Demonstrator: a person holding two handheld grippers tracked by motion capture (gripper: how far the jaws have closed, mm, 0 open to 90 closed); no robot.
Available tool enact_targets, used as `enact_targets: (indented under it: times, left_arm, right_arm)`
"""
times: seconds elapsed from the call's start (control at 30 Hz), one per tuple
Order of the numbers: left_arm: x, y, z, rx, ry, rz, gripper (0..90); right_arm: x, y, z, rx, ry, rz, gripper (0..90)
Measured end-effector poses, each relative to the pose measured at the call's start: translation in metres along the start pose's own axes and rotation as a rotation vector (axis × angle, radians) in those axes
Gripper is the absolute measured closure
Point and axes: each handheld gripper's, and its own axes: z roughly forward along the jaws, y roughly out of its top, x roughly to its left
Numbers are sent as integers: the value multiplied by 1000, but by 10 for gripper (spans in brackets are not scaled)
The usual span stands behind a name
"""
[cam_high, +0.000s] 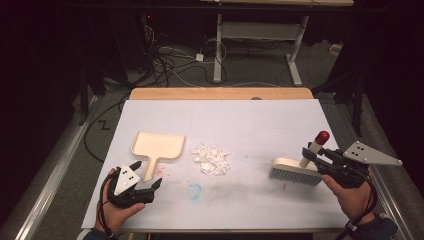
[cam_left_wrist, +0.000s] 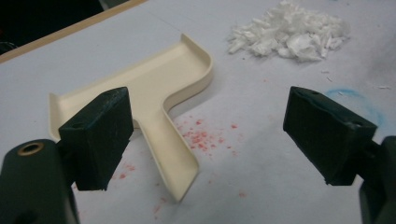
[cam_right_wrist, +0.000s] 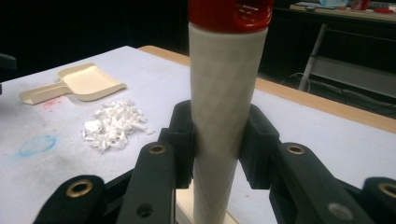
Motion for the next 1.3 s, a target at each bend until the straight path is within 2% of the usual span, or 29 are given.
enact_targets:
  times: [0.3, 0.47, 0.6, 0.63, 0.67, 0.7, 0.73, 0.77, 0.8, 0.83, 0.87, 0.97, 1.03, 1.1, 1.13, 1.2, 1.3]
  left_arm:
    - [-1, 0, 3, 21, 5, -9, 153]
    - [-2, 0, 9, 38, -13, -1, 152]
    - [-1, 0, 11, 58, -6, -16, 153]
    - [1, -1, 13, 94, 32, -42, 153]
    - [3, -2, 13, 91, 26, -67, 158]
    - [3, -2, 13, 91, 26, -67, 155]
    - [9, -3, 10, 89, 48, -122, 154]
    - [12, -3, 9, 88, 54, -144, 157]
    - [12, -3, 9, 88, 54, -144, 156]
    - [16, -4, 8, 88, 68, -173, 156]
    - [16, -4, 8, 88, 68, -173, 157]
    - [21, -6, 12, 135, 110, -211, 157]
    - [25, -6, 18, 165, 90, -232, 157]
    - [28, -4, 24, 206, 103, -239, 164]
    - [30, -2, 28, 214, 100, -259, 166]
    - [33, 2, 36, 258, 95, -278, 169]
    - [34, 8, 48, 308, 99, -284, 198]
  right_arm:
    - [-6, 2, -4, -22, -19, 1, 699]
    - [-10, 1, -6, -20, -44, 11, 698]
    - [-11, 2, -11, -21, -68, 23, 698]
    - [-11, 2, -12, -24, -71, 23, 698]
    - [-11, 3, -13, -25, -74, 22, 698]
    - [-12, 3, -13, -28, -74, 13, 698]
    - [-12, 4, -12, -30, -75, 13, 698]
    - [-11, 4, -12, -24, -74, 15, 698]
    - [-11, 3, -11, -19, -74, 21, 698]
    - [-12, 3, -10, -18, -76, 20, 698]
    - [-12, 2, -9, -15, -77, 27, 698]
    - [-13, 2, -8, -10, -90, 23, 698]
    - [-14, 3, -9, -15, -91, 21, 698]
    - [-15, 3, -8, -7, -97, 28, 698]
    - [-15, 3, -8, -4, -100, 30, 698]
    - [-17, 3, -7, 3, -105, 38, 698]
    - [-18, 3, -6, 9, -115, 39, 698]
